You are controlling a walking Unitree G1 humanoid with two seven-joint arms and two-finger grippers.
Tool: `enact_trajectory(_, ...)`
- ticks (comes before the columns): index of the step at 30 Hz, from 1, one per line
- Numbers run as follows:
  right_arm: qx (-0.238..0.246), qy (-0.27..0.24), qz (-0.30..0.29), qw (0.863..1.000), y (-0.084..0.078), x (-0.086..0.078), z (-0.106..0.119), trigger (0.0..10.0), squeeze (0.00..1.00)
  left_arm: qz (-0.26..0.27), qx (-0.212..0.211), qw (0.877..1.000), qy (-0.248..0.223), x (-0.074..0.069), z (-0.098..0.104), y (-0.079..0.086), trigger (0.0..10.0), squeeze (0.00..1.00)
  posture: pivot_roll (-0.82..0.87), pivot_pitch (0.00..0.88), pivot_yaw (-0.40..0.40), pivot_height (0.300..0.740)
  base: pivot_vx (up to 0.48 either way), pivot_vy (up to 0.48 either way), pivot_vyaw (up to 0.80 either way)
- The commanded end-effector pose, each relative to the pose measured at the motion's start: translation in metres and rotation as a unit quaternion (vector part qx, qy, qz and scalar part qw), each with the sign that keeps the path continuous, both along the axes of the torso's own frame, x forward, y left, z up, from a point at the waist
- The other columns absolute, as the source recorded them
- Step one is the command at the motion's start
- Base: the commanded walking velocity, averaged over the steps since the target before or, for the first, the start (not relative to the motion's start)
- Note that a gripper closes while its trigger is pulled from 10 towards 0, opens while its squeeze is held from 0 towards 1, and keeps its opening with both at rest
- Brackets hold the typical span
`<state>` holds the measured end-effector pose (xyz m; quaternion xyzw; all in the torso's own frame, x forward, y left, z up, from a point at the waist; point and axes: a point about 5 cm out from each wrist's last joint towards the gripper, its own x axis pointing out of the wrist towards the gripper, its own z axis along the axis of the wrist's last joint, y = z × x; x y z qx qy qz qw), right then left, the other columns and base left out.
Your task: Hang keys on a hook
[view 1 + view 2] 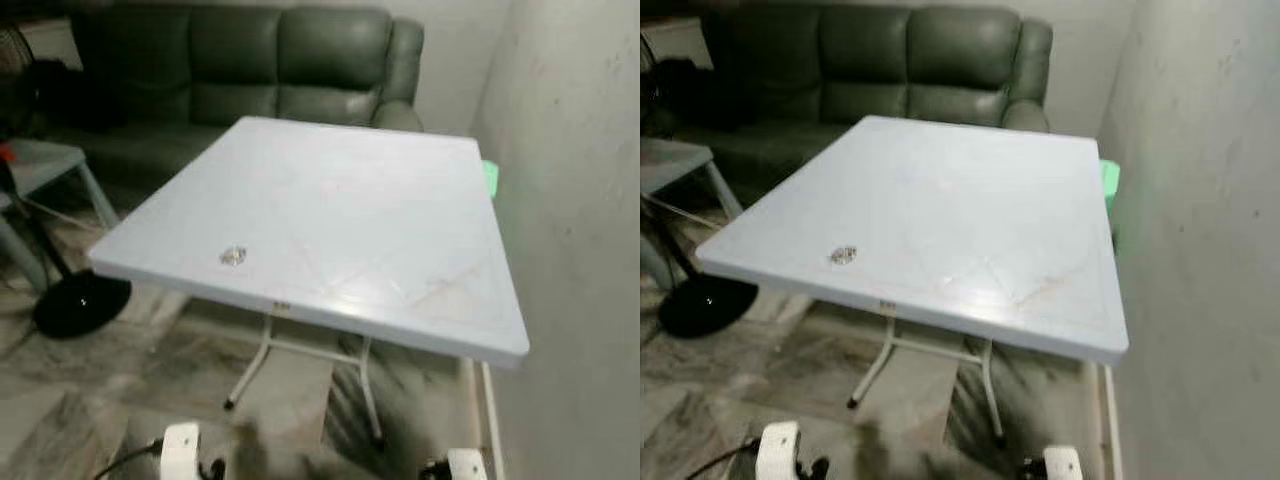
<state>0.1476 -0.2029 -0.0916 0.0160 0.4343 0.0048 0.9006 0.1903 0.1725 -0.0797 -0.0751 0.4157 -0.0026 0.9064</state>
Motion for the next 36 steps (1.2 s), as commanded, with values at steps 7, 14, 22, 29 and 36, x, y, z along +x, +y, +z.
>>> enact_trajectory(7,0.003,0.009,-0.013,1.000,-0.0004,-0.0034,-0.0018,10.0,0.00,-0.002,0.003,1.000,0.003,0.0005,0.0004,0.0037,10.0,0.00,0.02,0.000,-0.033,0.740,0.000,0.000,0.00)
enact_trajectory(14,0.010,0.005,-0.023,1.000,0.0006,-0.0031,-0.0017,10.0,0.00,0.002,-0.002,1.000,0.000,0.0027,0.0014,0.0026,10.0,0.00,0.02,0.000,-0.028,0.740,0.000,0.418,0.00)
enact_trajectory(22,0.012,0.005,-0.029,1.000,0.0007,-0.0047,-0.0022,10.0,0.00,0.003,-0.003,1.000,0.000,0.0035,0.0018,0.0032,10.0,0.00,0.01,0.000,-0.026,0.740,0.000,0.465,0.00)
enact_trajectory(29,0.011,0.007,-0.033,0.999,-0.0017,-0.0075,-0.0027,10.0,0.00,0.003,-0.005,1.000,-0.001,0.0048,0.0023,0.0018,10.0,0.00,0.00,0.000,-0.028,0.740,0.000,0.461,0.00)
enact_trajectory(36,0.012,0.007,-0.036,0.999,-0.0020,-0.0088,-0.0031,10.0,0.00,0.003,-0.006,1.000,-0.001,0.0049,0.0023,0.0016,10.0,0.00,0.00,0.000,-0.028,0.740,0.000,0.461,0.00)
